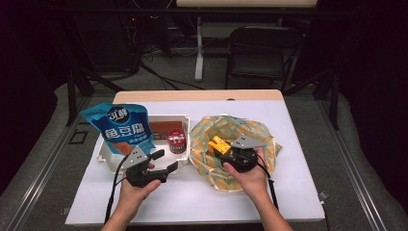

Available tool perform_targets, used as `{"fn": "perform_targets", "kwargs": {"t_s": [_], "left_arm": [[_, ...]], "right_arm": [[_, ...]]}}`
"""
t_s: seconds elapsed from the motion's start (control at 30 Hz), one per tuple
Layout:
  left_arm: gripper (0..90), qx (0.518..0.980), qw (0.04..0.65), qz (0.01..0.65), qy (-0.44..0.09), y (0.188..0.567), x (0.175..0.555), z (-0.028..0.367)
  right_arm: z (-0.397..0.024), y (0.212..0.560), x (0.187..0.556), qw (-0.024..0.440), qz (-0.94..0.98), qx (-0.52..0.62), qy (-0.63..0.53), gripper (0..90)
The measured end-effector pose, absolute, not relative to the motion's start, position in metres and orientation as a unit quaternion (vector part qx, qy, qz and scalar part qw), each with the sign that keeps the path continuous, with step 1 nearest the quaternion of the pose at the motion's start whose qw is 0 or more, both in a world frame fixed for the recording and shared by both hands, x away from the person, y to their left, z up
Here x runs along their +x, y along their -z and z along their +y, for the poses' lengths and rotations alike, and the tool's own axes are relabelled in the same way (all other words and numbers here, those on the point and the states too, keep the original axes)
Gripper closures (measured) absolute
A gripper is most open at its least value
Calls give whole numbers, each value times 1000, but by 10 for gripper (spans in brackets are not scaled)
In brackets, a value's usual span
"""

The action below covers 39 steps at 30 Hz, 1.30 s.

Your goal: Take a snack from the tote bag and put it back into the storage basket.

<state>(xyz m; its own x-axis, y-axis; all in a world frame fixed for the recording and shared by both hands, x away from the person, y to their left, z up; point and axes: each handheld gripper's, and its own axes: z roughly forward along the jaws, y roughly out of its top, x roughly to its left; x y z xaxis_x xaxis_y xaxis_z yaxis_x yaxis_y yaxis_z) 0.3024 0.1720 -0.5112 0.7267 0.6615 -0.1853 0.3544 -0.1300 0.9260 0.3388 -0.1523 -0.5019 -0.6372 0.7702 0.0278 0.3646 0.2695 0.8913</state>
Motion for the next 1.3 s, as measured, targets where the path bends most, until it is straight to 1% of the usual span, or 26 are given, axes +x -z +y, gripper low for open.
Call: {"fn": "perform_targets", "kwargs": {"t_s": [0.13,0.27,0.3,0.37,0.4,0.43,0.47,0.57,0.67,0.7,0.73,0.8,0.83,0.97,1.03,1.1,1.13,1.3], "left_arm": [[275,742,565,334,-137,511,300,161],[305,741,569,330,-134,510,299,149],[320,741,573,325,-127,509,299,148],[356,740,575,324,-131,510,298,144],[369,747,574,314,-117,510,298,143],[377,744,570,322,-133,511,297,140],[377,749,569,316,-126,511,297,139],[372,746,566,324,-138,511,296,134],[339,747,561,324,-148,510,296,128],[318,752,560,318,-143,509,297,124],[301,750,557,320,-154,507,297,119],[261,754,557,312,-154,504,298,110],[245,754,554,312,-166,502,298,105],[189,759,550,306,-168,499,301,85],[170,755,549,311,-178,497,302,76],[158,757,551,307,-171,495,304,68],[157,755,551,307,-180,495,306,65],[150,759,540,312,-188,495,312,52]], "right_arm": [[-155,493,337,219,764,367,-484,504],[-156,485,336,220,762,364,-488,505],[-156,484,335,220,761,364,-491,505],[-156,482,335,223,760,363,-491,505],[-157,480,334,223,759,363,-492,506],[-157,478,334,224,758,362,-494,506],[-158,476,334,224,756,362,-497,506],[-160,470,333,227,754,360,-500,507],[-162,464,332,229,752,360,-503,508],[-163,463,332,228,751,360,-505,508],[-163,461,331,229,750,359,-506,508],[-163,458,330,231,747,362,-508,508],[-163,457,330,230,749,360,-507,509],[-163,453,328,230,747,360,-508,509],[-162,451,327,230,746,361,-510,509],[-162,447,326,228,745,358,-514,509],[-161,445,325,228,744,359,-515,509],[-159,441,322,223,743,358,-519,509]]}}
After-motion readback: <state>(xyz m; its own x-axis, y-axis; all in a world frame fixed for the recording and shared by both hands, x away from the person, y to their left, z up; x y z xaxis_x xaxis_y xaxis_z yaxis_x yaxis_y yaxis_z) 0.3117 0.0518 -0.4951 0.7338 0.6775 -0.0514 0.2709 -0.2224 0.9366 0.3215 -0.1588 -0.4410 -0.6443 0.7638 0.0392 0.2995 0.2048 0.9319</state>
